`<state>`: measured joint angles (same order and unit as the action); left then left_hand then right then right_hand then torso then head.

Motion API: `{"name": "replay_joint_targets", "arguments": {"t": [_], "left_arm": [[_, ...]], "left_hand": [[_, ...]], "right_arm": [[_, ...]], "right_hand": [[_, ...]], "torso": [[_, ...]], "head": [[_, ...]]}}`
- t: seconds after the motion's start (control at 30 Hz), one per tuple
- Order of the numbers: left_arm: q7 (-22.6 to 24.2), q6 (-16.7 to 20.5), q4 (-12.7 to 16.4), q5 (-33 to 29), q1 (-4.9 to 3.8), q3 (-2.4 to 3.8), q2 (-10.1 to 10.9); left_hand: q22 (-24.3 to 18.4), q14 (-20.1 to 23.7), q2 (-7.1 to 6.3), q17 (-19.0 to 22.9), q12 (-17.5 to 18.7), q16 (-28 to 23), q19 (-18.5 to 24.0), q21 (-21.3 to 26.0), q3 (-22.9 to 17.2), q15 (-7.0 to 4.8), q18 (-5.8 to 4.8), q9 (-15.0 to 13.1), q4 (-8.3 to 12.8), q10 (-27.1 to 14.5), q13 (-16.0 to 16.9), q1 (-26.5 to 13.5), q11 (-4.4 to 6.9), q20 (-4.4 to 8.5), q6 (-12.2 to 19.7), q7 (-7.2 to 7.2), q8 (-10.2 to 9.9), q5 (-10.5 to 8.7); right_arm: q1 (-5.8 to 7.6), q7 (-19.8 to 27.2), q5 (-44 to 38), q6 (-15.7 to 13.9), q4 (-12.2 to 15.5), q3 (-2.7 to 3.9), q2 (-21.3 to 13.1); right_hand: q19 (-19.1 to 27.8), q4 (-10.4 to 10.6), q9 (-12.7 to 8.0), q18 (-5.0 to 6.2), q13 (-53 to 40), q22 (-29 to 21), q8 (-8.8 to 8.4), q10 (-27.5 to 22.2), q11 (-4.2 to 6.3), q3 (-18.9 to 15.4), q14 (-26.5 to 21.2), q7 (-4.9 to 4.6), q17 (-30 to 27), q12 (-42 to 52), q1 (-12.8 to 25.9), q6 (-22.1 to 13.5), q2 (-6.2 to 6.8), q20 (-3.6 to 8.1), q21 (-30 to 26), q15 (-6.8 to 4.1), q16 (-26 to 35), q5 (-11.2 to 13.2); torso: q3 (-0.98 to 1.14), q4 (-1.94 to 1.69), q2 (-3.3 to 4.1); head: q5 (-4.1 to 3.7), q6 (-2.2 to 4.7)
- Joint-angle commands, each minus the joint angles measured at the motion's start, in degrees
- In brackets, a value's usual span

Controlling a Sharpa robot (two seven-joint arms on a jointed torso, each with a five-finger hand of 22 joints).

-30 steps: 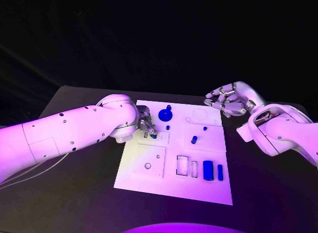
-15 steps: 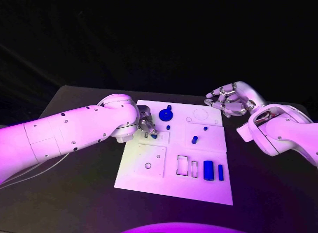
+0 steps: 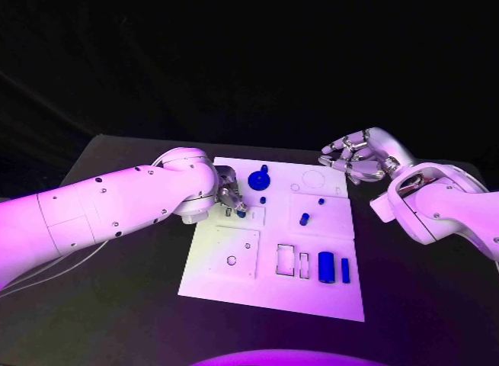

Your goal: Assemble the parts on the task board

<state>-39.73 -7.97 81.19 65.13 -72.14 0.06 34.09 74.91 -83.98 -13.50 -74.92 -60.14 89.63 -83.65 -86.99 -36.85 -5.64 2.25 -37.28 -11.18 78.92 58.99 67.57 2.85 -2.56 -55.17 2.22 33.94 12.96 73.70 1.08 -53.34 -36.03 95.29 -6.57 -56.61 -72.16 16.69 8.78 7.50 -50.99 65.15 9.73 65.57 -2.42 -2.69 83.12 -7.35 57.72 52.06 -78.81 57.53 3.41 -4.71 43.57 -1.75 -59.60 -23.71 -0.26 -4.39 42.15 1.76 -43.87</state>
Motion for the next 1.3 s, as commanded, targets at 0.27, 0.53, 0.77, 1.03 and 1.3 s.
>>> {"name": "replay_joint_targets", "arguments": {"t": [0.27, 0.53, 0.77, 1.03, 1.3], "left_arm": [[-1.9, -2.3, 0.0, 0.0, 0.25, -0.17, -0.1], [-2.4, -1.7, -0.2, 0.1, 0.25, -0.17, -0.2], [-2.6, -1.7, -0.3, 0.2, 0.25, -0.17, -0.3], [-2.7, -1.6, -0.4, 0.3, 0.25, -0.17, -0.4], [-2.7, -1.3, -0.7, 0.4, 0.25, -0.17, -0.4]], "left_hand": [[8.8, -6.0, 0.43, -15.1, -0.7, 0.4, -1.4, -0.3, -1.6, -0.46, -0.7, -4.9, 2.9, 0.1, 0.2, -1.1, 0.43, 0.2, -1.8, -1.74, 0.2, -0.11], [9.0, -6.0, 0.87, -15.1, -0.3, 0.4, -1.6, -0.4, 0.3, -0.57, -0.75, -5.2, 1.8, -0.1, -0.5, -1.9, 0.58, 0.22, -2.3, -1.91, 0.3, -0.07], [9.3, -6.0, 0.99, -15.1, -0.6, 0.4, -1.9, -0.5, 2.3, -0.67, -0.83, -5.5, 0.4, 0.0, -0.6, -3.0, 0.69, 0.24, -2.5, -2.05, 0.3, -0.04], [9.5, -6.0, 1.12, -15.1, -1.0, 0.4, -2.0, -0.6, 4.6, -0.73, -0.87, -5.8, -0.7, 0.1, -0.5, -3.5, 0.75, 0.26, -2.8, -2.11, 0.3, -0.05], [9.6, -6.0, 1.41, -15.1, -1.2, 0.4, -2.1, -0.6, 6.8, -0.75, -0.89, -6.0, -2.0, 0.0, -0.6, -3.9, 0.75, 0.3, -2.9, -2.12, 0.2, -0.03]], "right_arm": [[-0.06, 0.9, 0.0, -0.3, 0.1, -0.01, 0.0], [-0.06, 0.9, 0.0, -0.4, 0.2, -0.02, -0.1], [-0.06, 0.9, 0.0, -0.5, 0.2, -0.02, -0.2], [-0.06, 0.4, 0.0, -0.9, 0.2, -0.02, -0.4], [-0.06, 0.2, 0.0, -1.0, 0.3, -0.02, -0.4]], "right_hand": [[-0.5, -0.1, 0.1, 0.75, 0.1, -0.1, 0.4, -0.3, -0.2, -0.4, 0.3, -0.06, 0.0, -0.2, 0.6, -0.5, -0.08, 0.03, -0.4, 0.2, 0.3, 0.5], [-0.5, 0.0, 0.1, 0.76, 0.1, -0.1, 0.46, -0.3, -0.22, -0.7, 0.4, -0.06, 0.0, -0.1, 1.0, -0.6, -0.14, 0.02, -0.5, 0.21, 0.4, 0.8], [-0.6, 0.0, 0.1, 0.76, 0.2, -0.2, 0.49, -0.4, -0.23, -0.9, 0.4, -0.06, 0.0, -0.2, 1.2, -0.6, -0.16, 0.01, -0.6, 0.22, 0.5, 0.9], [-0.6, 0.0, 0.1, 0.77, 0.2, -0.1, 0.55, -0.3, -0.22, -1.2, 0.4, -0.04, 0.1, 0.0, 1.6, -0.6, -0.18, 0.01, -0.7, 0.22, 0.5, 0.8], [-0.6, 0.0, 0.1, 0.8, 0.3, -0.2, 0.59, -0.3, -0.22, -1.5, 0.4, -0.03, 0.0, 0.0, 2.0, -0.6, -0.18, 0.0, -0.9, 0.22, 0.7, 0.6]], "torso": [[-0.03, -0.07, 0.02], [-0.03, -0.1, 0.01], [0.02, -0.04, -0.02], [0.01, -0.05, 0.0], [-0.04, -0.09, 0.01]], "head": [[-0.07, -0.06], [-0.1, -0.08], [-0.09, -0.1], [-0.39, -0.02], [-0.43, 0.03]]}}
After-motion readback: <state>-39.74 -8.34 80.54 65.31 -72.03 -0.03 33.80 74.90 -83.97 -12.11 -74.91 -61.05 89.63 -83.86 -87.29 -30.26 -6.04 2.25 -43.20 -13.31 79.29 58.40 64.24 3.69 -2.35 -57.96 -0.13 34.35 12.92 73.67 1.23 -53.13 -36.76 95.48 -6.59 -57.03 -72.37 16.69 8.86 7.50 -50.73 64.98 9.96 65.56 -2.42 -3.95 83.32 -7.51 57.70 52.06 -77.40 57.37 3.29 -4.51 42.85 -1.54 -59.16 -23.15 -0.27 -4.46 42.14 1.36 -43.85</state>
